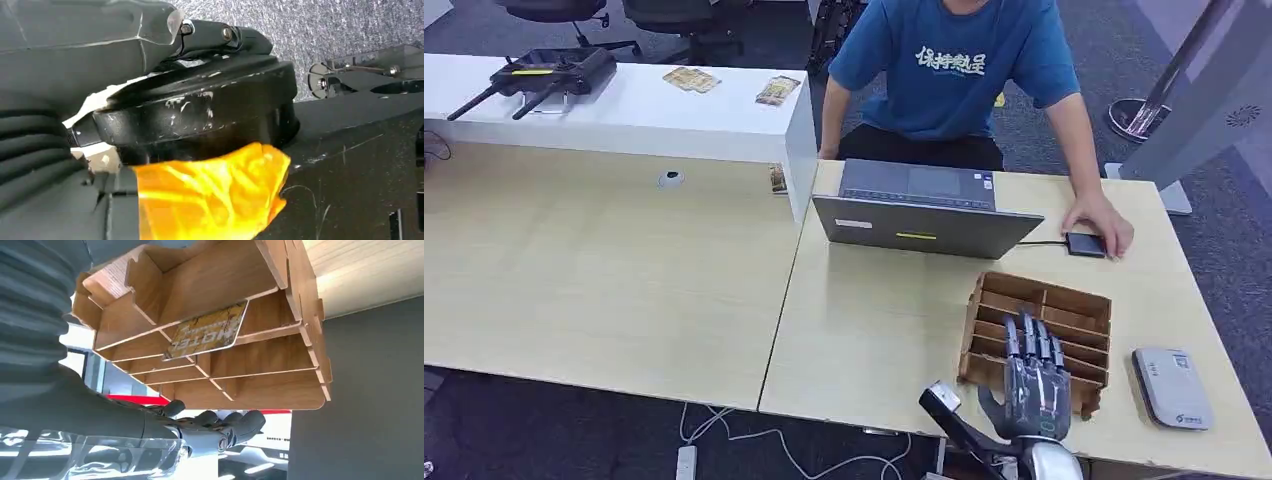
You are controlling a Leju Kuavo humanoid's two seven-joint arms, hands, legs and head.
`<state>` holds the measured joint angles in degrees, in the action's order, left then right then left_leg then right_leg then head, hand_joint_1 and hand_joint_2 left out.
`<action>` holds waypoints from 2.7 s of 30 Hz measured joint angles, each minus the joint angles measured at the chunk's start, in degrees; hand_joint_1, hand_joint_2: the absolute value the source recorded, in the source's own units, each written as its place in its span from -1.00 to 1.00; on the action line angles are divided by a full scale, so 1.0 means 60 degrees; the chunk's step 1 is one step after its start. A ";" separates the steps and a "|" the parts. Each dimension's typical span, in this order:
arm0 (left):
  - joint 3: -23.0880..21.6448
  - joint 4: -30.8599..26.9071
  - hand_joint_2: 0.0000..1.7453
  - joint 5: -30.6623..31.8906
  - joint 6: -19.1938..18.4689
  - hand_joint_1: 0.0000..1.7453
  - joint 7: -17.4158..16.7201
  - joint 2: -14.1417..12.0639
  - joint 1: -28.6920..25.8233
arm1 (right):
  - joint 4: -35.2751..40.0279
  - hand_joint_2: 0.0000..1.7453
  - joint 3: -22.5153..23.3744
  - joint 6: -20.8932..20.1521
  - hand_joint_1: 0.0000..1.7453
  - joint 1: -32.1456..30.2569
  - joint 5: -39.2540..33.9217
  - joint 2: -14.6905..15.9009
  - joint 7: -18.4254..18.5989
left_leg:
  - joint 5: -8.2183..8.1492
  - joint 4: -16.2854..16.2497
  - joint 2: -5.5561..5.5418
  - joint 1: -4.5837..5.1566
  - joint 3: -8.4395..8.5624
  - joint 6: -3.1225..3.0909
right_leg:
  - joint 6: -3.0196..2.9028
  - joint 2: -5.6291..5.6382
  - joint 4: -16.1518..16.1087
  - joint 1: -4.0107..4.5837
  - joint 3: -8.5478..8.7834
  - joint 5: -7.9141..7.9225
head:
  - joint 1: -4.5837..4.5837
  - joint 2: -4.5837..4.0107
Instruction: Pass the card to the sensor for recognition and then transmit it.
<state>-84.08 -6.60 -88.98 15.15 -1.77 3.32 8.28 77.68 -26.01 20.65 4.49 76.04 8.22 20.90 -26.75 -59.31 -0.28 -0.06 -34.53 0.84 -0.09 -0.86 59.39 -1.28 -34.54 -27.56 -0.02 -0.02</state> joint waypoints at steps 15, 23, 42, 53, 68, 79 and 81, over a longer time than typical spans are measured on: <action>0.0000 0.0000 1.00 -0.0036 -0.0007 -1.00 0.0004 0.0000 0.0086 | -0.0025 1.00 0.0058 -0.0157 -1.00 0.0060 0.0430 0.0036 0.0332 | 0.0000 0.0000 -0.0004 0.0000 0.0000 0.0000 | 0.0000 -0.0002 0.0000 -0.0003 0.0000 0.0000 | 0.0000 0.0000; 0.0000 0.0000 1.00 -0.0055 -0.0003 -1.00 0.0004 0.0000 0.0086 | -0.0022 1.00 0.0073 -0.0339 -1.00 0.0059 0.0444 0.0091 0.0357 | 0.0000 0.0000 -0.0003 0.0000 0.0001 0.0000 | 0.0000 -0.0002 0.0000 -0.0002 0.0001 0.0000 | 0.0000 0.0000; 0.0000 0.0000 1.00 -0.0080 0.0011 -1.00 0.0036 0.0004 0.0081 | 0.0546 1.00 0.0149 -0.0259 -1.00 -0.0399 -0.0266 0.0298 0.0048 | -0.0001 0.0000 -0.0005 0.0000 0.0001 0.0000 | 0.0001 -0.0003 0.0000 -0.0002 0.0000 -0.0001 | 0.0004 0.0000; 0.0000 0.0000 1.00 -0.0080 0.0015 -1.00 0.0073 0.0004 0.0073 | 0.0984 1.00 0.0164 -0.0146 -1.00 -0.0594 -0.0459 0.0350 -0.0153 | -0.0001 0.0000 -0.0004 0.0000 0.0000 0.0000 | 0.0001 -0.0002 0.0000 -0.0003 0.0000 -0.0001 | 0.0000 0.0000; 0.0000 0.0000 1.00 -0.0084 0.0015 -1.00 0.0084 0.0004 0.0072 | 0.1038 1.00 0.0164 -0.0138 -1.00 -0.0597 -0.0463 0.0350 -0.0182 | -0.0001 0.0000 -0.0004 0.0000 0.0000 0.0000 | 0.0001 -0.0003 0.0000 -0.0003 0.0000 -0.0001 | 0.0004 0.0000; 0.0000 0.0000 1.00 -0.0080 0.0015 -1.00 0.0091 0.0004 0.0072 | 0.1086 1.00 0.0161 -0.0142 -1.00 -0.0594 -0.0495 0.0350 -0.0208 | -0.0001 0.0000 -0.0005 0.0000 -0.0001 0.0000 | 0.0001 -0.0003 0.0000 -0.0002 0.0000 -0.0001 | 0.0000 0.0000; 0.0000 0.0000 1.00 -0.0080 0.0015 -1.00 0.0091 0.0004 0.0072 | 0.1082 1.00 0.0160 -0.0142 -1.00 -0.0580 -0.0546 0.0346 -0.0255 | -0.0001 0.0001 -0.0005 0.0000 -0.0002 0.0000 | 0.0001 -0.0003 0.0000 -0.0002 0.0001 -0.0001 | 0.0000 0.0000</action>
<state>-84.08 -6.60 -89.46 15.23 -1.22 3.34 8.71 84.17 -25.05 19.80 1.02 72.76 10.29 19.37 -26.75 -59.30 -0.31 -0.06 -34.55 0.84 -0.08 -0.88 59.40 -1.29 -34.54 -27.56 -0.02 -0.02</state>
